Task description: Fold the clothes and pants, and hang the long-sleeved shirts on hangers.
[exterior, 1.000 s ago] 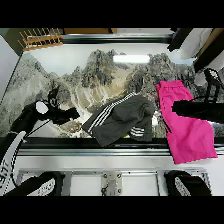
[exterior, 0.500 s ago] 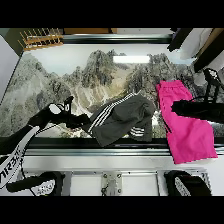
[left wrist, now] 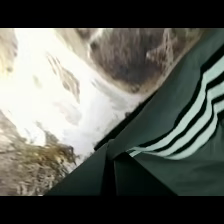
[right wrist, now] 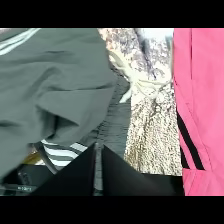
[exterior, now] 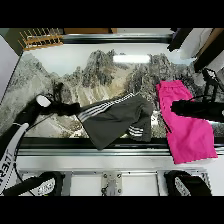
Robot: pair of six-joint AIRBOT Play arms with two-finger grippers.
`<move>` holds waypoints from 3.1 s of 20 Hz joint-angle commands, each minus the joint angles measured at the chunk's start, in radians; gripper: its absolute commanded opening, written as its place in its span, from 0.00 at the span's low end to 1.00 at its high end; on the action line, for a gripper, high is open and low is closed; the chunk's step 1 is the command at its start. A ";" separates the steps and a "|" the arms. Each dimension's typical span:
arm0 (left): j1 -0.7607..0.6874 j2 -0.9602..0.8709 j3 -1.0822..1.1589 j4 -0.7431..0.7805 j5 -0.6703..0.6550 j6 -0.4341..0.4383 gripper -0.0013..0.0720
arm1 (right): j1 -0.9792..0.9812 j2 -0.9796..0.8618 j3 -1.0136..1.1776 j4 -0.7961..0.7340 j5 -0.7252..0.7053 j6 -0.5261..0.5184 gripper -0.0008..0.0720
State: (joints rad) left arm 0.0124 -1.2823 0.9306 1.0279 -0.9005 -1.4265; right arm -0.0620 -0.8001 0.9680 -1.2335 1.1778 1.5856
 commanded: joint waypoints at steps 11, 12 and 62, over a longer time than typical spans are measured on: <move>0.154 0.018 0.135 0.025 -0.051 0.050 0.03 | 0.019 -0.624 0.001 0.269 -0.114 -0.197 0.82; 0.153 0.011 0.135 0.025 -0.050 0.050 0.03 | 0.035 -0.666 0.001 0.300 -0.107 -0.216 0.82; -0.018 -0.280 1.115 0.027 0.108 0.051 0.03 | 0.207 -0.294 0.181 0.057 0.086 0.183 0.03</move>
State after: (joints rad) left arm 0.0723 -1.3674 2.0274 1.0519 -0.8299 -1.3750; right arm 0.1349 -0.9424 1.1664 -1.0512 1.2884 1.7554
